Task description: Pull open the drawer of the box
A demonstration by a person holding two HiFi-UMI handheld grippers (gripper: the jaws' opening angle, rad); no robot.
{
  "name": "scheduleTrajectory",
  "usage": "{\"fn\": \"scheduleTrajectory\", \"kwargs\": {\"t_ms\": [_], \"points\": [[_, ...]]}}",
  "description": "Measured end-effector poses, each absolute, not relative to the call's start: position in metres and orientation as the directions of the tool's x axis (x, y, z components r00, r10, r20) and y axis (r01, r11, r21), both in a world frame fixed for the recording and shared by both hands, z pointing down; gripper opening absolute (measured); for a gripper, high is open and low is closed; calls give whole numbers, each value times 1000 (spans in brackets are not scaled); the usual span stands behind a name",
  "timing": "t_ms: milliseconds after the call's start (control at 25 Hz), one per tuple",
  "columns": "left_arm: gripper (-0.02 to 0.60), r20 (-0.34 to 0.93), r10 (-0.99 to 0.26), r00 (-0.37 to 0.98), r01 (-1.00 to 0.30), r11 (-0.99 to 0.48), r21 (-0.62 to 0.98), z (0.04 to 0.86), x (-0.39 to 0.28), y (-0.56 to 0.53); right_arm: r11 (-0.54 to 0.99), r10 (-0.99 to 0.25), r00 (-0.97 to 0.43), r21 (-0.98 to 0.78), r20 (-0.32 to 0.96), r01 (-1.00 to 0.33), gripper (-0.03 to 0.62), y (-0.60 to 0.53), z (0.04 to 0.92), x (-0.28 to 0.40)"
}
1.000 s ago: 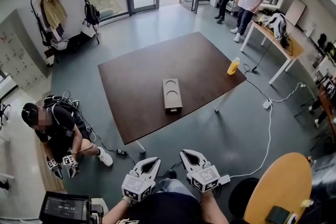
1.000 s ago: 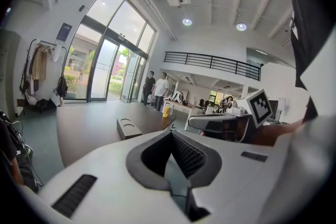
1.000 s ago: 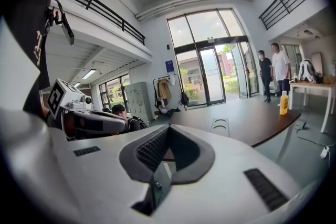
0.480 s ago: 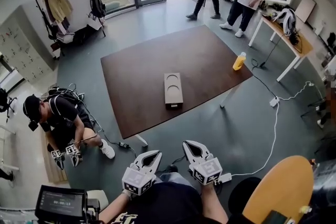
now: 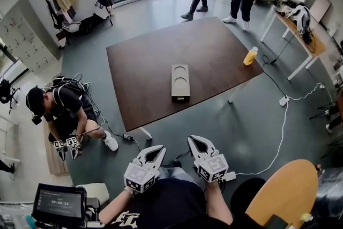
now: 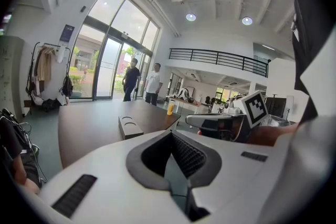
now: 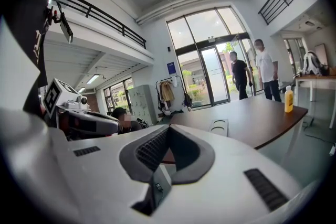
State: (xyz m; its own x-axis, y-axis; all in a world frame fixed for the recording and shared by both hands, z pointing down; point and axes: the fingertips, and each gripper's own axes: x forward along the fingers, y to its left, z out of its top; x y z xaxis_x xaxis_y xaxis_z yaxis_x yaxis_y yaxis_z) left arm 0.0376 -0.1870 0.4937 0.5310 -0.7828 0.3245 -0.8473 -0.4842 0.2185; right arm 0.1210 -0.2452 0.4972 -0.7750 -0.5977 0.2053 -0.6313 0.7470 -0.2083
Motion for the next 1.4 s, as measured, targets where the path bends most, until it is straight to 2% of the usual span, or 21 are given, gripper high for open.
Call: {"fn": "scheduleTrajectory", "kwargs": {"t_ms": [880, 1400], "points": [[6, 334, -808, 485, -872, -419, 254, 494, 37, -188, 775, -538, -799, -217, 268, -594, -14, -253, 509, 120], [6, 340, -827, 448, -889, -373, 264, 496, 17, -189, 790, -500, -823, -248, 269, -561, -14, -278, 531, 95]]}}
